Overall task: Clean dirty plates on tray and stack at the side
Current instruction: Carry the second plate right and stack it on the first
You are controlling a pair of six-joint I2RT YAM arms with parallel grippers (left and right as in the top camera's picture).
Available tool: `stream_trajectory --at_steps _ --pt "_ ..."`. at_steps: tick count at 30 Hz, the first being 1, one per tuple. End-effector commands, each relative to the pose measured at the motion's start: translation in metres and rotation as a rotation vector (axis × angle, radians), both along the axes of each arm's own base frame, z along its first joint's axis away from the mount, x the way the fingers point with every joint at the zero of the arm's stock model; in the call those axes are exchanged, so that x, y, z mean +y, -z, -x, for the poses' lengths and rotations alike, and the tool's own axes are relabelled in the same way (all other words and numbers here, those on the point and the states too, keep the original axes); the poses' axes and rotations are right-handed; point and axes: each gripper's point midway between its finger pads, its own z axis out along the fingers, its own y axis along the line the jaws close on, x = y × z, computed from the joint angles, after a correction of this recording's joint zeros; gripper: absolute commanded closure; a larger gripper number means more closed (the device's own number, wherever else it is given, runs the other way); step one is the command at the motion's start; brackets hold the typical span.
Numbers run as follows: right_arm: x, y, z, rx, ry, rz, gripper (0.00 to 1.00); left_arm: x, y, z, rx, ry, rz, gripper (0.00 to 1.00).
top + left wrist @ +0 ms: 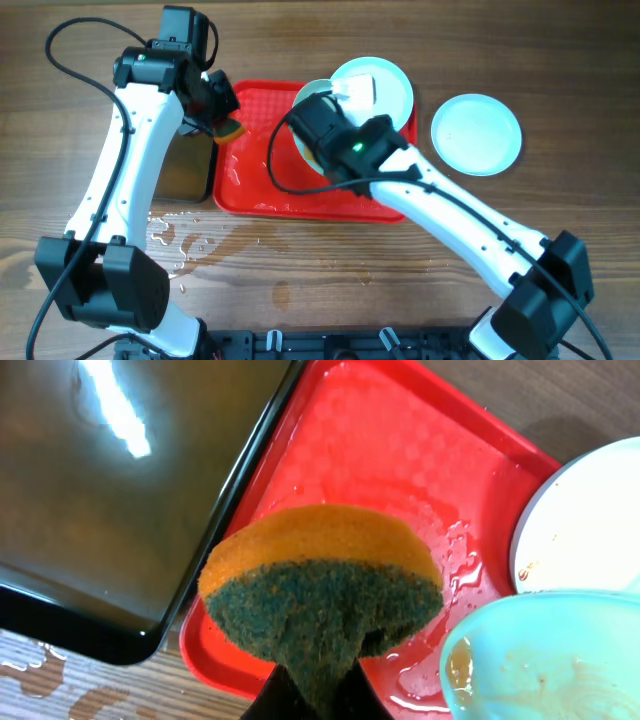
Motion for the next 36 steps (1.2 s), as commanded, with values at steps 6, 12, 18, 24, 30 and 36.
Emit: stream_trajectory --at_steps 6,12,18,24,30,36 --pt "-0.008 -0.025 -0.004 -0.117 0.049 0.012 0.96 -0.002 0.003 0.002 0.016 0.037 0.003 0.96" --pt "-0.008 -0.037 -0.014 -0.190 0.058 0.034 0.96 -0.002 0.003 0.002 0.016 0.037 0.003 0.96" --pt "-0.012 -0.063 -0.028 -0.315 0.066 0.119 0.96 -0.002 0.003 0.002 0.016 0.036 0.003 0.96" --pt "-0.008 -0.099 -0.034 -0.451 0.073 0.238 0.96 -0.002 0.003 0.002 0.016 0.036 0.003 0.96" --pt "0.006 -0.094 -0.033 -0.427 0.014 0.212 0.96 -0.002 0.003 0.001 0.012 0.036 0.003 0.96" --pt "-0.001 -0.042 -0.035 -0.200 -0.008 -0.005 0.96 -0.007 0.003 0.000 0.010 0.048 0.003 0.96"
